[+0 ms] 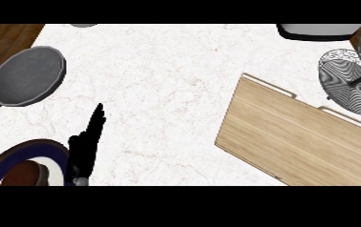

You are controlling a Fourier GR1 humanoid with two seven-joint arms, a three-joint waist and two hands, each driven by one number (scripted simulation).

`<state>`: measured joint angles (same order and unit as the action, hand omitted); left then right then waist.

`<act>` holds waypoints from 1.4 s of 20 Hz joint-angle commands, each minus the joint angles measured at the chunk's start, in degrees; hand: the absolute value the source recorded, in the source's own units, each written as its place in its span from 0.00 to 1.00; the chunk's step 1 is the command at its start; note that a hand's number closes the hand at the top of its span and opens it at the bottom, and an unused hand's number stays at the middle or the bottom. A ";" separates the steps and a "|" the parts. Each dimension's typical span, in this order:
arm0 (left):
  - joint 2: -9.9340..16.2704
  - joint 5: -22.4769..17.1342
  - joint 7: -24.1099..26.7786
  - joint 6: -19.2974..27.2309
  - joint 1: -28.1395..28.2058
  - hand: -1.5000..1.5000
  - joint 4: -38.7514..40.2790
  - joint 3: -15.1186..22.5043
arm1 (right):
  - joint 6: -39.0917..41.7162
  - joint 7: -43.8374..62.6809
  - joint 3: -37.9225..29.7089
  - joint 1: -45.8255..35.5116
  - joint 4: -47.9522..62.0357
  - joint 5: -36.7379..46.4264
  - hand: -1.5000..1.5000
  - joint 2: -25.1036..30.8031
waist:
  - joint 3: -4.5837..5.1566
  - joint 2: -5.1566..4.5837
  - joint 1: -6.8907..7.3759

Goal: Pick the eggplant from the tray and place it in the tiered basket

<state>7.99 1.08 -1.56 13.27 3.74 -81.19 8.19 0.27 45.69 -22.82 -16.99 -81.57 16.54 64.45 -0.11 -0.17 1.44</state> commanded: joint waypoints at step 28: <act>0.06 0.76 -0.87 -1.86 0.59 0.50 -0.33 -1.99 | -17.20 -29.57 -6.22 -30.19 48.14 -2.74 0.00 -16.88 | 0.01 -0.17 -0.20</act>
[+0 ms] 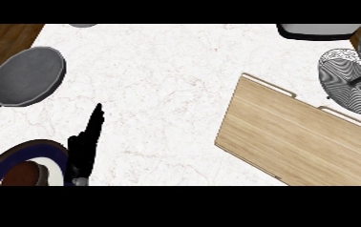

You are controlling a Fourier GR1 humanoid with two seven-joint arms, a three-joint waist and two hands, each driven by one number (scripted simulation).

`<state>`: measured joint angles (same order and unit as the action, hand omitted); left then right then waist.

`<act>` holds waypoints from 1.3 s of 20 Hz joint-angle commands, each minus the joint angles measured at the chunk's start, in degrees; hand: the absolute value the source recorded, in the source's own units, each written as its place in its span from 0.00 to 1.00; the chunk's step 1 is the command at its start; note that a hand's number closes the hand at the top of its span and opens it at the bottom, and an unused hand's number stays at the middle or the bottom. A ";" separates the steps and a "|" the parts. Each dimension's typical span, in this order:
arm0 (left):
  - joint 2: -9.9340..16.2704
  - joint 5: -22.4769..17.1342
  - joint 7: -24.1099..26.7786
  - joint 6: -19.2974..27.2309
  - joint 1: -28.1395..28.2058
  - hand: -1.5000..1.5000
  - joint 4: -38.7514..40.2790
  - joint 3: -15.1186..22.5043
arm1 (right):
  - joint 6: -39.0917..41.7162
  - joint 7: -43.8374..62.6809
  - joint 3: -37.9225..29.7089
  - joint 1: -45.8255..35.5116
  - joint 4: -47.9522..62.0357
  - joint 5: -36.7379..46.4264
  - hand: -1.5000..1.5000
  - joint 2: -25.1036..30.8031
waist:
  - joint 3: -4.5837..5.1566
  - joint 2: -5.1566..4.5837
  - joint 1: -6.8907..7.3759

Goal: Pick the eggplant from the tray and place it in the tiered basket

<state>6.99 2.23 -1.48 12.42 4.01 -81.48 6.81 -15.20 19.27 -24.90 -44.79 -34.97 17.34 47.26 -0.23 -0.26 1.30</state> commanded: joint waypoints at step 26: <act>1.04 -1.74 0.78 0.50 6.08 0.50 -1.46 -4.37 | 9.85 -6.65 -43.47 46.61 -18.26 -23.86 0.00 12.47 | 0.28 1.49 -7.37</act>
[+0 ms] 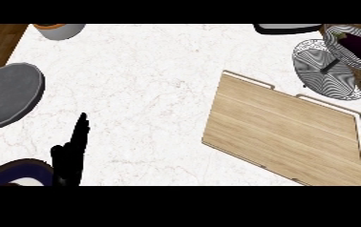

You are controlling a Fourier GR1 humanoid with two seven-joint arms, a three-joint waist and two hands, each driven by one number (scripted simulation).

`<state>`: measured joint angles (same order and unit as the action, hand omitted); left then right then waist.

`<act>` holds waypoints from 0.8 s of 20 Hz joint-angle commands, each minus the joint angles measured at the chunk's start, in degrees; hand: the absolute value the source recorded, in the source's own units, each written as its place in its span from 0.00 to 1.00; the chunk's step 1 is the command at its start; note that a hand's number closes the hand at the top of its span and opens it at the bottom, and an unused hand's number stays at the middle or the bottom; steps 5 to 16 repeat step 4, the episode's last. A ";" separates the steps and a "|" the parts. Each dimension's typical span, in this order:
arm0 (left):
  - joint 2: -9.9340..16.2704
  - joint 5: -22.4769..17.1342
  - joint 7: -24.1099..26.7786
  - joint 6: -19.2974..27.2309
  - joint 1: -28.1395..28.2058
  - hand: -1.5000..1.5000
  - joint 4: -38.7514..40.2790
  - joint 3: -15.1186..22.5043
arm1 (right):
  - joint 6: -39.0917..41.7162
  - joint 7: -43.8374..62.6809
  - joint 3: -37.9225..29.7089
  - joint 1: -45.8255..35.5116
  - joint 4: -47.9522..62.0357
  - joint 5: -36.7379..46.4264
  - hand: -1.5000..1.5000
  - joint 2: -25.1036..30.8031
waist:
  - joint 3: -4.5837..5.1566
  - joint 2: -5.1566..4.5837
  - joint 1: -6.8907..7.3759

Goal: Pick the eggplant from the tray and place it in the tiered basket

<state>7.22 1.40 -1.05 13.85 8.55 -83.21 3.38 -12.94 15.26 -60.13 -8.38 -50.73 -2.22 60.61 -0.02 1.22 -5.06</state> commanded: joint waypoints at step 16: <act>-1.20 -0.07 0.29 0.23 0.43 0.50 1.06 0.23 | 17.33 -1.40 -17.81 19.53 -7.93 -9.79 0.00 -3.45 | 0.15 -0.42 0.33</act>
